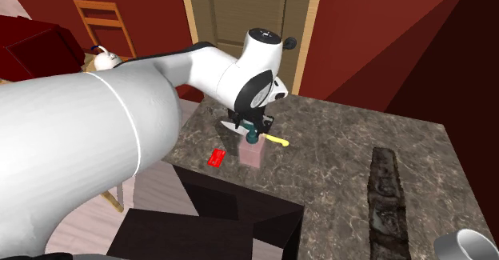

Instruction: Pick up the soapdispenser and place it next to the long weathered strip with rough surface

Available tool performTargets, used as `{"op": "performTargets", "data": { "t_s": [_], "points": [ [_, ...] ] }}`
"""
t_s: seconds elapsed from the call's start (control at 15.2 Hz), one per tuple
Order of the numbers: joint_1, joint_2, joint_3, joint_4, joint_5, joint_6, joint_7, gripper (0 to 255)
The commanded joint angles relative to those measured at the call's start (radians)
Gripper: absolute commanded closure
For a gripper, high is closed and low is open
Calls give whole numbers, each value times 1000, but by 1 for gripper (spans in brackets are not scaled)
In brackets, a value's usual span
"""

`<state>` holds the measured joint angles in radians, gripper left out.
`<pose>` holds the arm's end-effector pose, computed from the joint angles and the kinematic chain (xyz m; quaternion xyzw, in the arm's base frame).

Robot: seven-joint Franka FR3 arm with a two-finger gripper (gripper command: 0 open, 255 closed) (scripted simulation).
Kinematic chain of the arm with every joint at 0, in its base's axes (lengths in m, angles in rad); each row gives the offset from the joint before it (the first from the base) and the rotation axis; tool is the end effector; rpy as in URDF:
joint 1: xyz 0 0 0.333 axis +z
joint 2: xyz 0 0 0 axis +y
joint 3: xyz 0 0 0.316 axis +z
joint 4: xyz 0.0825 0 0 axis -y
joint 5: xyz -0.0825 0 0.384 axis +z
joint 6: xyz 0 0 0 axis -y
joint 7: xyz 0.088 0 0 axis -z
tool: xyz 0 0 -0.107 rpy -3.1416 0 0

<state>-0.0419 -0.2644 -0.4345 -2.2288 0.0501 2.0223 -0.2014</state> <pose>0.4245 -0.2263 0.4750 -0.9868 0.1414 -0.0410 0.0681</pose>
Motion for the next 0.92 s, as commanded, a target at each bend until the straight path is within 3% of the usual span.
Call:
{"op": "performTargets", "data": {
  "t_s": [0.0,0.86],
  "points": [
    [1,-6,4,21,-3,-27,7,255],
    [3,-27,17,177,-11,-200,35,255]
  ]
}}
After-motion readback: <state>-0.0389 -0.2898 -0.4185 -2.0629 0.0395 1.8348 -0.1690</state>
